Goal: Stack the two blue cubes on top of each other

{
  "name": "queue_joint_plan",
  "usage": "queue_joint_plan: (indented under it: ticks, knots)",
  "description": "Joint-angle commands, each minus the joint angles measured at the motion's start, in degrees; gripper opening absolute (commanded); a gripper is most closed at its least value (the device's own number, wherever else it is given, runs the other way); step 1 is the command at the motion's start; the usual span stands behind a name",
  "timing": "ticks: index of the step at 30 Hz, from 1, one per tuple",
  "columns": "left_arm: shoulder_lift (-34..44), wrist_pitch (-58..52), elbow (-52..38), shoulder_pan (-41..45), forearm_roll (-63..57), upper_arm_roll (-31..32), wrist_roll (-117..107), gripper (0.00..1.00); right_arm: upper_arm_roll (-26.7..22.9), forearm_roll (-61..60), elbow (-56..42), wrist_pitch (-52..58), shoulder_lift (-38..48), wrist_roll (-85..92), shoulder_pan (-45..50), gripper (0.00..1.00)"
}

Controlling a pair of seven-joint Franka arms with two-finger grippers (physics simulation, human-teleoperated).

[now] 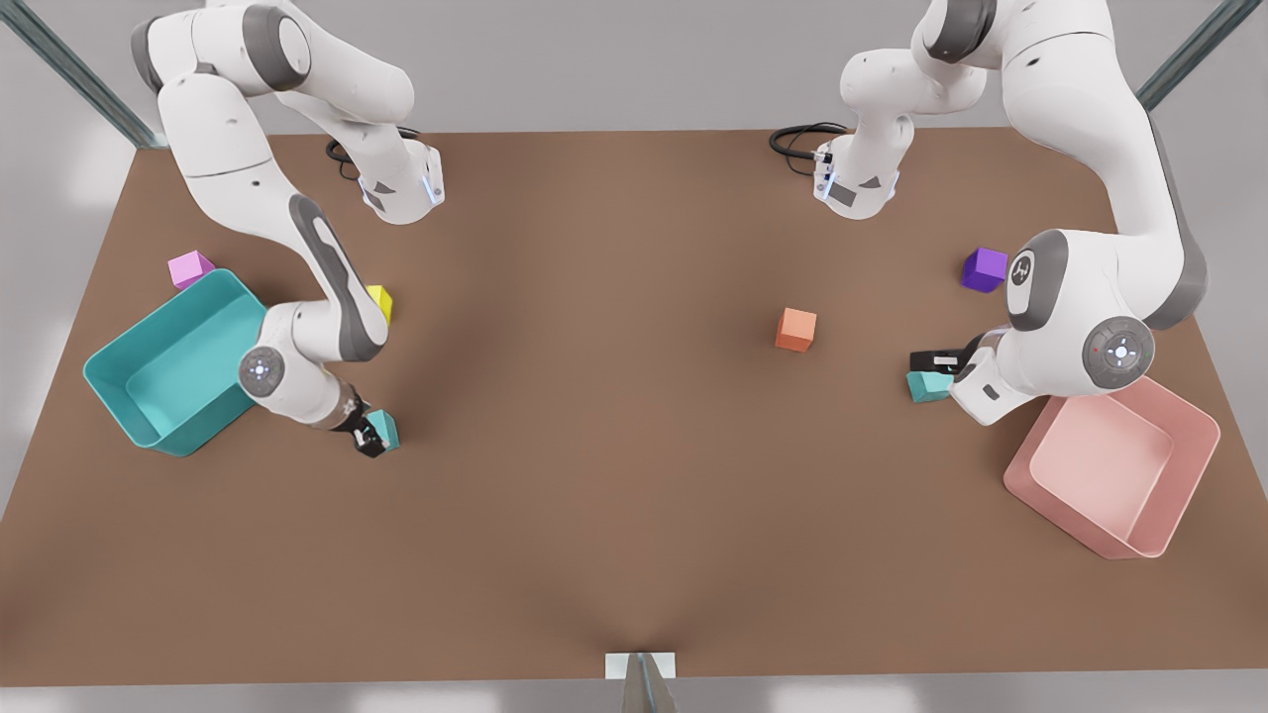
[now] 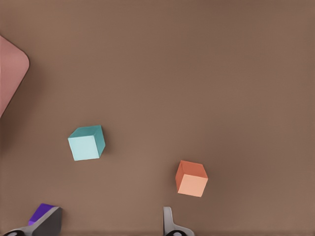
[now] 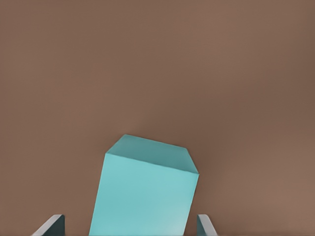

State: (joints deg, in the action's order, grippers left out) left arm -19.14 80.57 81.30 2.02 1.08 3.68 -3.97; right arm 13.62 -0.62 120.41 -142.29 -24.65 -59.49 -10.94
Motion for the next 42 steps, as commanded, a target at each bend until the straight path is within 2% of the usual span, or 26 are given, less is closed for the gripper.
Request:
queue_joint_plan:
  ticks: [1, 10, 13, 15, 17, 19, 20, 22, 24, 25, 29, 32, 35, 37, 38, 39, 42]
  knots:
    - [0.07, -0.15, 0.0, 0.0, -0.02, 0.01, -0.25, 1.0, 0.01, -0.08, -0.17, -1.23, -0.67, -9.85, 0.04, 1.0]
    - [0.15, -1.73, -0.09, 0.17, 0.06, 0.27, -0.34, 1.0, -0.26, 0.0, -2.11, -3.43, -5.32, -9.76, -0.22, 0.99]
    - [0.07, -1.73, 0.0, 0.09, 0.06, 0.27, -0.34, 1.0, -0.26, 0.27, -2.99, -3.7, -6.73, -9.59, -0.22, 0.95]
    - [0.07, -1.82, -0.09, 0.0, 0.06, 0.27, -0.34, 1.0, -0.26, 0.27, -2.99, -3.61, -6.56, -9.5, -0.75, 0.74]
    - [0.07, -1.82, 0.0, 0.09, 0.06, 0.27, -0.34, 1.0, -0.17, 0.27, -3.07, -3.17, -5.5, -9.33, -1.1, 0.58]
    - [0.07, -2.78, 0.0, 0.44, 0.06, 0.27, -0.34, 1.0, 0.36, 0.09, -3.34, -2.73, -4.36, -9.5, -1.19, 0.57]
    - [0.24, -3.13, -0.09, 1.32, 0.06, 0.27, -0.77, 1.0, 0.71, 0.09, -4.39, -1.59, -3.83, -9.68, -0.92, 0.57]
    - [0.24, -3.57, -0.09, 1.67, 0.15, 0.27, -1.57, 1.0, 4.75, -0.08, -5.54, -0.18, -2.69, -10.38, -0.84, 0.58]
    - [0.24, -3.57, -0.18, 1.32, 0.06, 0.27, -1.39, 1.0, 11.43, -0.08, -6.5, -0.18, -2.07, -18.19, -0.14, 0.58]
    - [0.42, -3.66, -0.26, 1.58, 0.06, 0.27, -1.48, 1.0, 11.78, -0.08, -8.52, -0.27, -2.6, -23.55, 4.6, 0.58]
    - [0.33, -3.66, -0.26, 1.76, 0.15, 0.27, -1.57, 1.0, 10.2, 3.42, -21.44, -0.71, -10.16, -46.75, 23.15, 0.58]
    - [0.16, -2.43, -0.35, 1.32, -0.02, 0.1, -3.59, 1.0, 9.76, 20.91, -32.68, -0.53, -18.76, -69.42, 32.46, 0.58]
    - [0.24, -2.08, -2.11, -3.78, -0.55, -0.43, -3.68, 1.0, 7.22, 22.33, -37.7, -0.27, -22.64, -73.48, 38.89, 0.58]
    - [-0.46, 3.71, 0.08, -9.75, -0.11, -0.6, -7.37, 1.0, 6.25, 22.33, -38.49, -0.36, -23.78, -74.36, 40.47, 0.59]
    - [1.38, 9.51, 6.23, -10.11, 0.15, -1.48, -10.43, 1.0, 6.25, 22.33, -39.2, -0.36, -24.48, -74.37, 40.65, 0.64]
    - [1.39, 14.6, 11.49, -9.5, 0.24, -1.48, -14.13, 1.0, 6.25, 22.33, -39.72, -0.27, -24.92, -74.45, 40.82, 1.0]
    - [1.47, 31.49, 22.85, -9.41, 1.65, -1.48, -13.87, 1.0, 6.25, 22.33, -40.34, -0.27, -25.1, -74.45, 41.7, 1.0]
